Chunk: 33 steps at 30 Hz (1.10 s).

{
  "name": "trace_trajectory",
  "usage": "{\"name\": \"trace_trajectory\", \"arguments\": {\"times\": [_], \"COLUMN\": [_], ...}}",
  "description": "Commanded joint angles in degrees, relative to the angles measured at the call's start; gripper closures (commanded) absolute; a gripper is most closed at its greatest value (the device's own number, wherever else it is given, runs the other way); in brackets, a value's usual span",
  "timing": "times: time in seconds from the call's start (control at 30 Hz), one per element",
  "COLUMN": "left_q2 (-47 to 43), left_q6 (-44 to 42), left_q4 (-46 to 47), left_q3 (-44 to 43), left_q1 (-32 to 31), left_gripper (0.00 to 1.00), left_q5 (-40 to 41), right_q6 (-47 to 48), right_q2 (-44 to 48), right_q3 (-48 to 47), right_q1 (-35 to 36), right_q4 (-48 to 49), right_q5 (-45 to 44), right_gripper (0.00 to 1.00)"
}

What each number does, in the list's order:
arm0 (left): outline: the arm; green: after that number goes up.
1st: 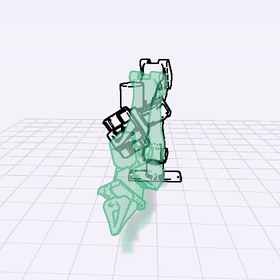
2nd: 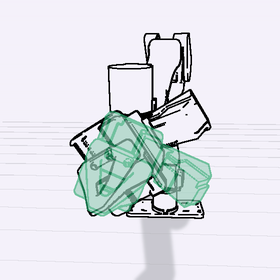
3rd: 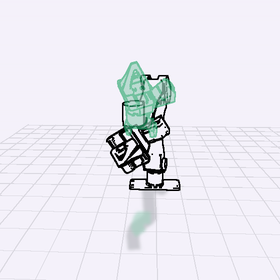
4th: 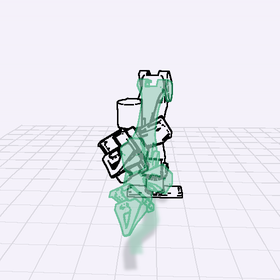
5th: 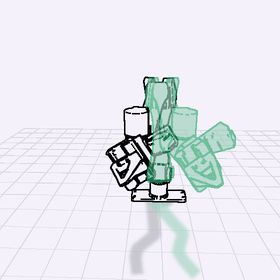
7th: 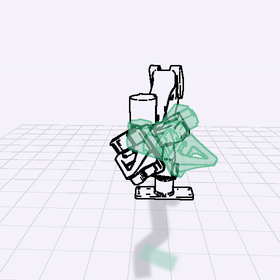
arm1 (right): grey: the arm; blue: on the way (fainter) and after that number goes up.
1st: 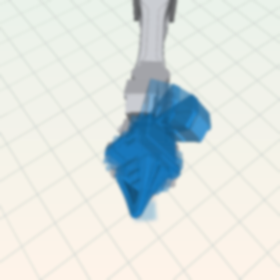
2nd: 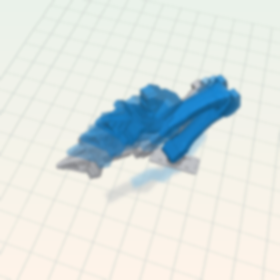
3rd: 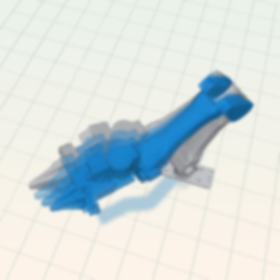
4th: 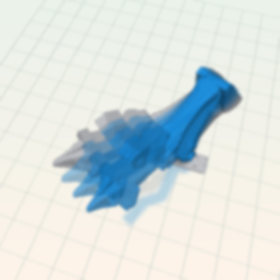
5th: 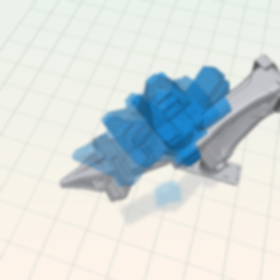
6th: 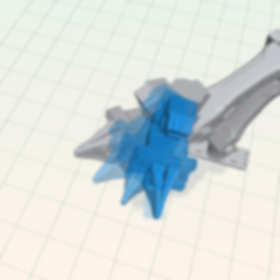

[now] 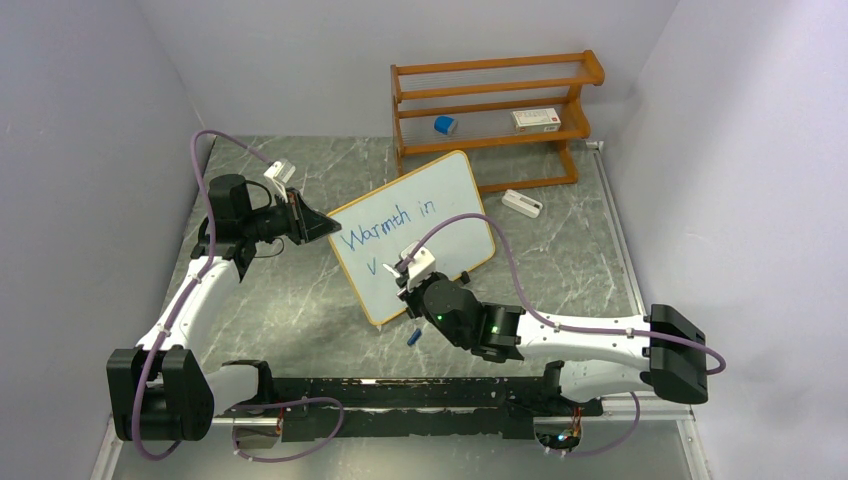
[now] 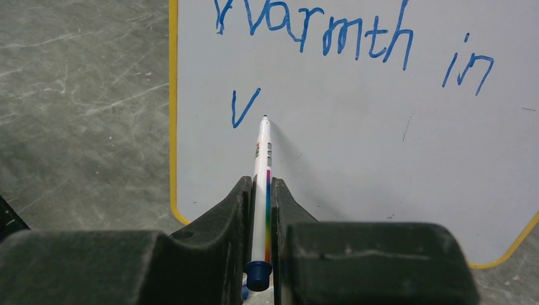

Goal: Write a sentence on the whiteboard

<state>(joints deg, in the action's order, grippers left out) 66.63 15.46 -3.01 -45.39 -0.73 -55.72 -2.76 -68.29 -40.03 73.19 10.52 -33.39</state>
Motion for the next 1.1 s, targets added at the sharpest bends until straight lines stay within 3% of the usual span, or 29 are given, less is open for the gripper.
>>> {"name": "trace_trajectory", "arguments": {"times": [0.0,0.33,1.07], "left_q2": [0.6,0.7,0.4], "left_q6": [-2.3,-2.4,-2.3], "left_q4": [-2.2,-2.4,-2.2], "left_q3": [0.6,0.5,0.6], "left_q1": [0.6,0.6,0.6], "left_gripper": [0.95,0.95,0.95], "left_q5": [5.3,5.2,5.1], "right_q6": [-0.1,0.1,-0.3], "right_q2": [-0.7,0.5,-1.9], "right_q3": [0.3,0.4,-0.5], "right_q1": [-0.1,-0.1,-0.1], "right_q4": [2.6,3.1,3.0], "right_q5": [-0.6,2.4,0.2], "right_gripper": [1.0,1.0,1.0]}}
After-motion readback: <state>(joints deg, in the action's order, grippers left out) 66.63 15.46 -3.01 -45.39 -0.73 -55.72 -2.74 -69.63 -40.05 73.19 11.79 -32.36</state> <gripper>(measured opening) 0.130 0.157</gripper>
